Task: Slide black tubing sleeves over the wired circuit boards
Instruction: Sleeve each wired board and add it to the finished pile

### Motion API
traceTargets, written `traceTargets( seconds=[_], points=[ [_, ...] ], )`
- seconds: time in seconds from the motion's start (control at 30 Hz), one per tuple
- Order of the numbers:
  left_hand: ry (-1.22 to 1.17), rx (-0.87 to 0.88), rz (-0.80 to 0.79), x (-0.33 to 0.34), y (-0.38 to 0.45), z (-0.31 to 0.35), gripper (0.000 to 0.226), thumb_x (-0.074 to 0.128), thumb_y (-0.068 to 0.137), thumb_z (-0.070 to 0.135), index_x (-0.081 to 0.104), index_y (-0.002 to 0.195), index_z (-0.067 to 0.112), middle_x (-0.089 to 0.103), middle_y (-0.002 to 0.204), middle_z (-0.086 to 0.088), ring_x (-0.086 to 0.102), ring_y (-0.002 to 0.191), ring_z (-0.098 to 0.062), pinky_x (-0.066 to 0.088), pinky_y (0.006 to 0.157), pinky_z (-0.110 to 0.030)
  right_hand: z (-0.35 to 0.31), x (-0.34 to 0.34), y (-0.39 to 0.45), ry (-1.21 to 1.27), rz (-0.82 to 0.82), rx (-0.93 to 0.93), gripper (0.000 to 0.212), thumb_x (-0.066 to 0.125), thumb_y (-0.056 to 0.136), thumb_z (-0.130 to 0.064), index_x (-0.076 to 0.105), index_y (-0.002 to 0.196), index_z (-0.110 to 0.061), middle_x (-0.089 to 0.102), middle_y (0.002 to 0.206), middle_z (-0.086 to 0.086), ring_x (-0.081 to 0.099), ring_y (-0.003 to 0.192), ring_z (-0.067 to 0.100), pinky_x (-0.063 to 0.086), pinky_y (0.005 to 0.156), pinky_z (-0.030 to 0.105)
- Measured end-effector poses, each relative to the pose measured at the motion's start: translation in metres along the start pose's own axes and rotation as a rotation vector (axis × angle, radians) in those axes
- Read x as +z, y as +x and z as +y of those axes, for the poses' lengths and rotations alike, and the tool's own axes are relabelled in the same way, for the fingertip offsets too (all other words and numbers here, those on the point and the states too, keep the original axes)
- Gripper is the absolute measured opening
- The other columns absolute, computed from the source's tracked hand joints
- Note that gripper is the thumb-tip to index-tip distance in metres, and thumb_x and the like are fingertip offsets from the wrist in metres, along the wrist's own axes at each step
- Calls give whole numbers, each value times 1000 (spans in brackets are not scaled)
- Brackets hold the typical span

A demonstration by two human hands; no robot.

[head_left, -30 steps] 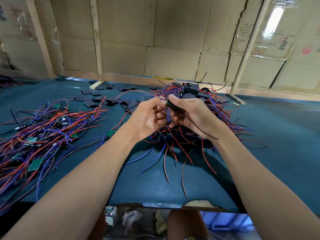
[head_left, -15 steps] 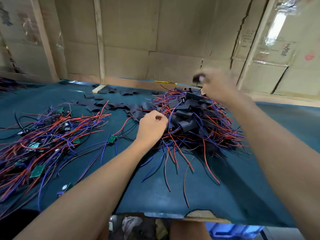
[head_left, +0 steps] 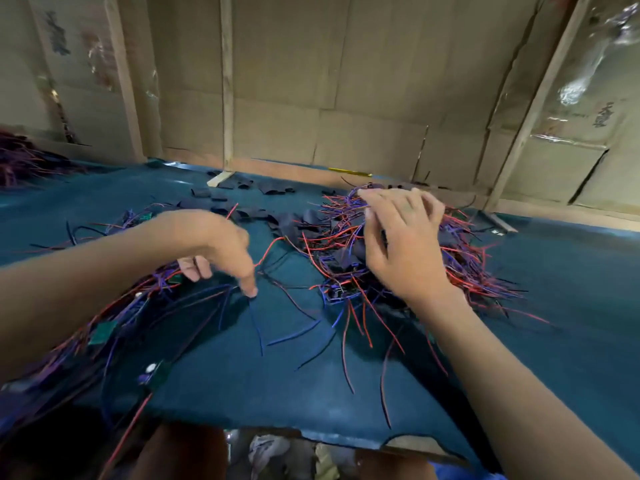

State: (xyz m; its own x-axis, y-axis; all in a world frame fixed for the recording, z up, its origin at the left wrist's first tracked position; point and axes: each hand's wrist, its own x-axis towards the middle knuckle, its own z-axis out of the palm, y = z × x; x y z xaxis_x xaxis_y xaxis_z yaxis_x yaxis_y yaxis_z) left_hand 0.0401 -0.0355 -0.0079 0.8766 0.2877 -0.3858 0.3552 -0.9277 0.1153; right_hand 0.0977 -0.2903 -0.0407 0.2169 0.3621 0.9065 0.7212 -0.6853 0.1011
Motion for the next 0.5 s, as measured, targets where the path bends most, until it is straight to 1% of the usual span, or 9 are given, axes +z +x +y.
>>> traceTargets(
  seconds=[0.03,0.07,0.17,0.23,0.27,0.3,0.37,0.4,0.5],
  points=[
    [-67,-1,-82,5,-1,-6,43,83,78,36,46,79,14,48,63,-2,47,54,-16,41,47,-20,-7,2,0,26,2,-27,28,57,97,-15,69,121,-11,69,121,0,62,112,25,32,103,47],
    [-104,18,-83,8,1,-9,36,82,80,26,49,81,14,44,58,-1,43,51,-15,40,48,-20,-14,5,0,56,-17,-39,27,59,96,-13,70,120,-11,70,120,0,63,110,25,32,102,47],
    [-204,37,40,5,11,-11,24,77,79,10,53,83,13,39,46,0,36,42,-15,38,48,-19,-25,14,-12,110,-96,-92,27,62,93,-12,71,119,-13,70,118,-2,64,109,24,34,102,49],
    [-333,28,99,-7,14,-10,16,73,81,9,57,84,9,49,46,-2,42,39,-16,41,47,-19,-25,16,-18,144,-121,-130,28,64,91,-11,72,118,-14,70,116,-3,65,108,22,35,101,50],
    [-371,29,158,-16,15,-10,10,70,82,8,62,85,4,58,50,-5,48,40,-17,44,46,-20,-26,17,-19,165,-126,-113,28,65,90,-10,73,117,-15,71,114,-4,65,106,21,35,101,49],
    [-336,34,274,-25,16,-10,9,67,84,9,66,85,0,64,55,-7,53,43,-18,47,48,-23,-27,19,-19,190,-126,-72,27,65,90,-10,73,115,-16,71,113,-5,65,105,20,36,100,48],
    [-81,48,560,-41,14,-9,17,62,85,13,69,91,-1,62,64,-10,54,53,-23,52,60,-32,-30,22,-19,242,-121,30,24,66,91,-11,74,113,-17,72,112,-5,66,103,19,35,99,46],
    [7,54,666,-47,11,-8,18,61,85,14,67,94,0,60,71,-13,54,60,-27,53,68,-36,-30,23,-19,265,-120,72,23,65,92,-11,74,112,-17,72,112,-6,66,102,18,35,99,45],
    [65,45,810,-58,5,-2,24,66,85,17,71,106,6,62,88,-19,59,87,-39,54,84,-45,-26,22,-19,298,-119,154,22,62,93,-14,74,112,-18,71,112,-7,64,103,14,33,98,41]
  ],
)
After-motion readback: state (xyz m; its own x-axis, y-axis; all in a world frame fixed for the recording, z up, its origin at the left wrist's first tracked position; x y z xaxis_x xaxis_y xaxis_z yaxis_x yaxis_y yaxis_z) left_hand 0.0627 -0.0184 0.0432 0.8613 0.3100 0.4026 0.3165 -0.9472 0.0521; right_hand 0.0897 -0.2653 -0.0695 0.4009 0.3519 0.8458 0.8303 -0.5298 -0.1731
